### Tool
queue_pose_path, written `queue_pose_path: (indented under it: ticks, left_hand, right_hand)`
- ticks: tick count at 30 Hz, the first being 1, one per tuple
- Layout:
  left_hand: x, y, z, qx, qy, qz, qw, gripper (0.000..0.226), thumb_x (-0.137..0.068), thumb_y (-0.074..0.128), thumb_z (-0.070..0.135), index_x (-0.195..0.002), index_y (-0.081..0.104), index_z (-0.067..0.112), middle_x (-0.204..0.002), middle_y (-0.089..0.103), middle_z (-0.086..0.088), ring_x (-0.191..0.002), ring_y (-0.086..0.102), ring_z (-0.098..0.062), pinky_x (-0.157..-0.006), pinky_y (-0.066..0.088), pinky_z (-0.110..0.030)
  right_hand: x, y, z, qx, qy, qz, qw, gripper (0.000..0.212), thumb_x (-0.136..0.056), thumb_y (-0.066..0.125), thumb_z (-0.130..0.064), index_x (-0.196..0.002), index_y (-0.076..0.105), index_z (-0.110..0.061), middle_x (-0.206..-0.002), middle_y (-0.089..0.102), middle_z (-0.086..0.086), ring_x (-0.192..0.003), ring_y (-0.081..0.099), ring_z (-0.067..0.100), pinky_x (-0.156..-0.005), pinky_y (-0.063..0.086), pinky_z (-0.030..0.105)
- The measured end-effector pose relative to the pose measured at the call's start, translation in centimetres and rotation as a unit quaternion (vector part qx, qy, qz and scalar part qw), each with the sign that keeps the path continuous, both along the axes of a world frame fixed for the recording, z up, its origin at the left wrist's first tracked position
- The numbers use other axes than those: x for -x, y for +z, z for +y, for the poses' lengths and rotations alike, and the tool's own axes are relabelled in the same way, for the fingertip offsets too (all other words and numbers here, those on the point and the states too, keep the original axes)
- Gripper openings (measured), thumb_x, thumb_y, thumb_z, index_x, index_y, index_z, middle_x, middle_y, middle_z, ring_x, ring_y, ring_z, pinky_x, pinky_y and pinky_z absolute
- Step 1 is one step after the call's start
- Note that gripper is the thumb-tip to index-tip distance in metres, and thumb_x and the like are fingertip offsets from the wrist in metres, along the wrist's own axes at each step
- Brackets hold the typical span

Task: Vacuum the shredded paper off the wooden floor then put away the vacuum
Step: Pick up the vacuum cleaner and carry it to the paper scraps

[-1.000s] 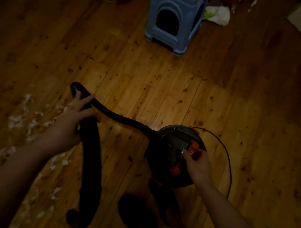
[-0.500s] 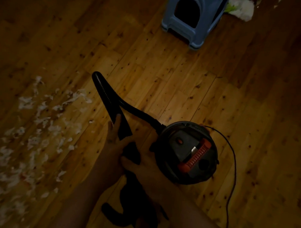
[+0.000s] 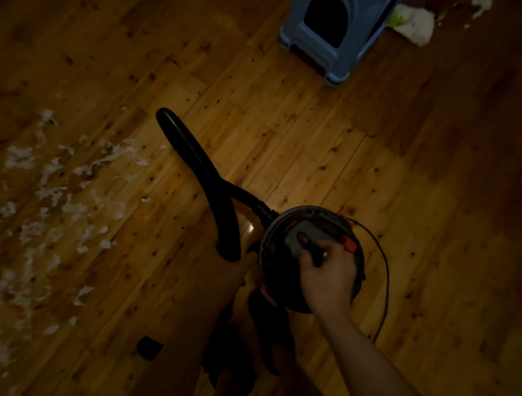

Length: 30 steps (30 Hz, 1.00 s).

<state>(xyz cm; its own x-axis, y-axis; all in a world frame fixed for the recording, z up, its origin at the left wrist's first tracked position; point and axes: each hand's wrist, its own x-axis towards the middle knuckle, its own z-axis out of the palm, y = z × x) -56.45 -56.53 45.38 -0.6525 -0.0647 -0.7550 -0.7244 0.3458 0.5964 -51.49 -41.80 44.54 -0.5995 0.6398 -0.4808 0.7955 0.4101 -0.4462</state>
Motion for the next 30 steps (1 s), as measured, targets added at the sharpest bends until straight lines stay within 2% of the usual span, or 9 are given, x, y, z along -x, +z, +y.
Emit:
queue_pose_path:
  ticks: [3, 6, 10, 12, 17, 22, 26, 28, 30]
  left_hand:
    - [0.5, -2.2, 2.5, -0.034, -0.071, 0.010, 0.997, 0.081, -0.076, 0.081, 0.030, -0.144, 0.039, 0.014, -0.131, 0.054, -0.005, -0.117, 0.057, -0.033, -0.095, 0.050, -0.052]
    - [0.2, -5.4, 4.4, -0.036, -0.155, 0.022, 0.987, 0.113, -0.051, 0.077, 0.075, -0.144, 0.039, 0.023, -0.142, 0.049, -0.002, -0.127, 0.051, -0.024, -0.101, 0.047, -0.048]
    - [0.5, -6.7, 7.0, -0.033, -0.101, 0.008, 0.994, 0.094, -0.068, 0.084, 0.043, -0.145, 0.036, 0.018, -0.146, 0.045, -0.006, -0.131, 0.046, -0.028, -0.106, 0.042, -0.045]
    - [0.9, -6.6, 8.2, -0.003, -0.069, 0.016, 0.997, 0.098, -0.061, 0.084, 0.052, -0.142, 0.041, 0.018, -0.141, 0.051, -0.006, -0.126, 0.051, -0.028, -0.103, 0.045, -0.048]
    - [2.0, -7.1, 10.0, 0.054, -0.130, 0.031, 0.990, 0.085, -0.063, 0.084, 0.050, -0.133, 0.052, 0.015, -0.126, 0.061, -0.004, -0.115, 0.059, -0.026, -0.096, 0.050, -0.046]
    - [1.9, -7.6, 11.1, 0.091, -0.153, 0.026, 0.984, 0.070, -0.070, 0.083, 0.038, -0.129, 0.054, 0.015, -0.120, 0.063, -0.003, -0.107, 0.062, -0.024, -0.090, 0.053, -0.040]
    - [2.4, -7.8, 10.9, 0.100, -0.150, 0.012, 0.984, 0.060, -0.068, 0.085, 0.034, -0.117, 0.060, 0.012, -0.110, 0.066, -0.003, -0.101, 0.064, -0.024, -0.087, 0.055, -0.041]
    - [2.5, -8.1, 10.9, 0.103, -0.153, 0.011, 0.983, 0.053, -0.066, 0.086, 0.033, -0.109, 0.062, 0.013, -0.106, 0.066, -0.004, -0.098, 0.065, -0.024, -0.087, 0.055, -0.043]
    - [2.4, -8.0, 11.0, 0.115, -0.163, 0.023, 0.980, 0.049, -0.066, 0.086, 0.035, -0.103, 0.062, 0.015, -0.101, 0.067, -0.003, -0.096, 0.065, -0.024, -0.086, 0.056, -0.044]
  right_hand:
    - [-1.2, -0.6, 4.2, -0.043, -0.185, -0.079, 0.979, 0.061, -0.079, 0.075, -0.040, -0.121, 0.052, -0.002, -0.121, 0.051, 0.018, -0.116, 0.049, 0.037, -0.094, 0.047, 0.044]
    - [-1.1, -2.2, 6.0, 0.136, -0.284, -0.053, 0.948, 0.035, -0.090, 0.066, -0.038, -0.102, 0.064, -0.005, -0.106, 0.065, 0.017, -0.101, 0.062, 0.035, -0.088, 0.053, 0.046]
    - [-0.3, -3.5, 5.9, 0.331, -0.361, 0.014, 0.872, 0.041, -0.103, 0.038, -0.042, -0.106, 0.061, -0.008, -0.081, 0.065, 0.008, -0.073, 0.065, 0.024, -0.072, 0.057, 0.039]
    - [-0.1, -3.4, 5.9, 0.362, -0.385, 0.038, 0.848, 0.043, -0.105, 0.034, -0.041, -0.112, 0.055, -0.005, -0.073, 0.063, 0.009, -0.062, 0.064, 0.023, -0.066, 0.057, 0.037]
    - [-0.1, -3.2, 6.6, 0.376, -0.327, 0.011, 0.867, 0.034, -0.106, 0.032, -0.036, -0.104, 0.053, -0.009, -0.076, 0.062, 0.011, -0.061, 0.064, 0.025, -0.060, 0.056, 0.036]
    - [0.0, -4.8, 7.1, 0.357, -0.331, -0.002, 0.874, 0.032, -0.105, 0.040, -0.035, -0.101, 0.056, -0.007, -0.071, 0.063, 0.008, -0.057, 0.062, 0.022, -0.071, 0.058, 0.046]
    - [-0.5, -5.6, 7.9, 0.195, -0.179, -0.083, 0.961, 0.039, -0.100, 0.045, -0.044, -0.086, 0.055, -0.009, -0.083, 0.055, 0.005, -0.076, 0.054, 0.022, -0.071, 0.047, 0.037]
    - [-0.5, -5.5, 7.9, 0.078, -0.136, -0.106, 0.982, 0.042, -0.093, 0.055, -0.050, -0.105, 0.054, -0.010, -0.107, 0.053, 0.009, -0.100, 0.054, 0.029, -0.088, 0.049, 0.047]
    - [-0.3, -4.9, 7.7, -0.019, -0.096, -0.088, 0.991, 0.065, -0.089, 0.063, -0.046, -0.138, 0.036, -0.013, -0.139, 0.036, 0.014, -0.128, 0.039, 0.035, -0.101, 0.041, 0.056]
